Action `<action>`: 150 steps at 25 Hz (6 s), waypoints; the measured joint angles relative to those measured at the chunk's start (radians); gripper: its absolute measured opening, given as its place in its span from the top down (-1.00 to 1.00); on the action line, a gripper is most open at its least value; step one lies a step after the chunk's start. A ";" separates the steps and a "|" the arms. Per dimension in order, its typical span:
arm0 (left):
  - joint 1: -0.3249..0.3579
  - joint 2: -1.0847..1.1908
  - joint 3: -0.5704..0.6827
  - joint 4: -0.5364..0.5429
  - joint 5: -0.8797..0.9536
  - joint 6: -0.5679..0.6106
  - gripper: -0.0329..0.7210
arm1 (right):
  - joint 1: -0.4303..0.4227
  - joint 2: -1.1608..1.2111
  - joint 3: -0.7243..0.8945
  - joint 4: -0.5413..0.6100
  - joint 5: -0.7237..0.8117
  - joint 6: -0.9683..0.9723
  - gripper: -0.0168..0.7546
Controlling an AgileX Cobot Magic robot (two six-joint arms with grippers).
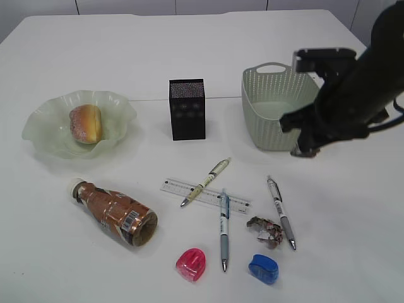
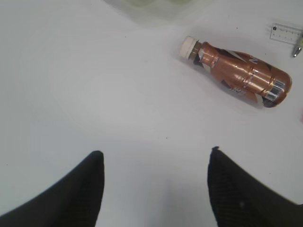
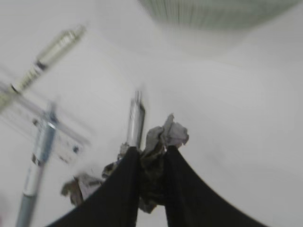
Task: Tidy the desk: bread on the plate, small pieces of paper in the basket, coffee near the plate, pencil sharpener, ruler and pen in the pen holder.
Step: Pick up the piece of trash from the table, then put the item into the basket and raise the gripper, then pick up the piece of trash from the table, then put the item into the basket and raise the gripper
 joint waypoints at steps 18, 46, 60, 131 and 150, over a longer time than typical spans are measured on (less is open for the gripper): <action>0.000 0.000 0.000 -0.019 -0.004 0.000 -0.41 | -0.042 0.357 -0.598 -0.082 -0.005 0.073 0.49; 0.000 0.000 0.000 -0.019 -0.007 0.002 -0.40 | 0.130 0.262 -0.572 0.037 0.520 -0.064 -0.42; 0.000 0.000 0.000 -0.019 -0.007 0.002 -0.40 | 0.210 0.214 -0.139 0.025 0.385 -0.093 -0.42; 0.000 0.000 0.000 -0.019 -0.035 0.002 -0.40 | 0.200 0.141 -0.218 -0.021 0.118 -0.144 1.00; 0.000 0.018 0.000 -0.019 -0.033 0.002 -0.41 | -0.021 0.339 -0.577 -0.112 0.012 0.005 0.71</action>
